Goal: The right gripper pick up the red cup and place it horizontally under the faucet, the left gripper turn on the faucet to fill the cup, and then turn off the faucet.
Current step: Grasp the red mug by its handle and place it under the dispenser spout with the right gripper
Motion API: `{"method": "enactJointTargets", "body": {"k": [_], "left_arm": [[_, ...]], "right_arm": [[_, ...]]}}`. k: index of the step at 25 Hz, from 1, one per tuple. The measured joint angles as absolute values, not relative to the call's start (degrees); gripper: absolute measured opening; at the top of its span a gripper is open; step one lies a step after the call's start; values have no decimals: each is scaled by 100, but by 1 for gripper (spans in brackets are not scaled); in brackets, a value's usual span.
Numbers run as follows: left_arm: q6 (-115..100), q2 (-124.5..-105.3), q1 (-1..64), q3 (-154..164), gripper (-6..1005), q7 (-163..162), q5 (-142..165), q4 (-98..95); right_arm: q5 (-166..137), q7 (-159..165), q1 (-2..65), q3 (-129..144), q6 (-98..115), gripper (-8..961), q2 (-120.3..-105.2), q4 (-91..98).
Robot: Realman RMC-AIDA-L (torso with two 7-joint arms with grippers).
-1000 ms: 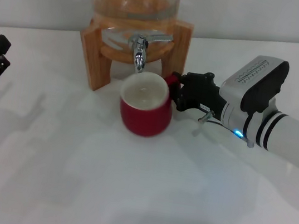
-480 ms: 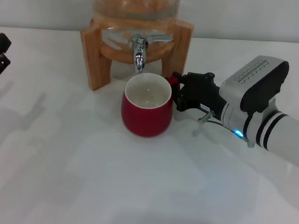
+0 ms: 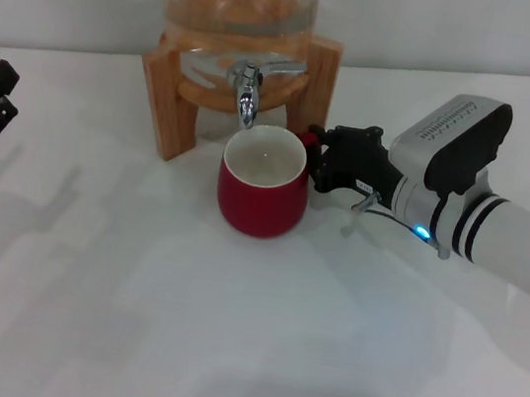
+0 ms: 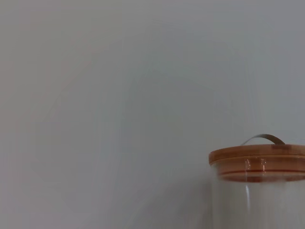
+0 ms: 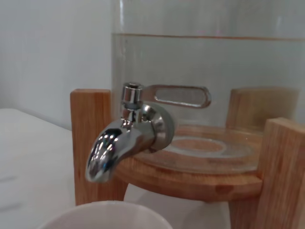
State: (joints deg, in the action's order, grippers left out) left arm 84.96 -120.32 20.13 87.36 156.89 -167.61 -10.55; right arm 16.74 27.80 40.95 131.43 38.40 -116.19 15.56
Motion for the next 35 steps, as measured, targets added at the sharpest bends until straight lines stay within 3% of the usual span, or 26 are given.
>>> {"method": "enactJointTargets", "body": {"k": [25, 30, 35], "left_arm": [[8487, -12032, 2011, 8736, 852, 15688, -16761, -1064], [8488, -12032, 2021, 8736, 852, 15688, -16761, -1064], [8489, -12032, 2022, 8736, 852, 15689, -16761, -1064]], "right_arm": [[1643, 2754, 4105, 13173, 3817, 182, -11620, 1626], [1651, 2752, 4104, 13145, 3792, 252, -11620, 1612], [1686, 2751, 4109, 13113, 3748, 253, -11619, 1611]]}}
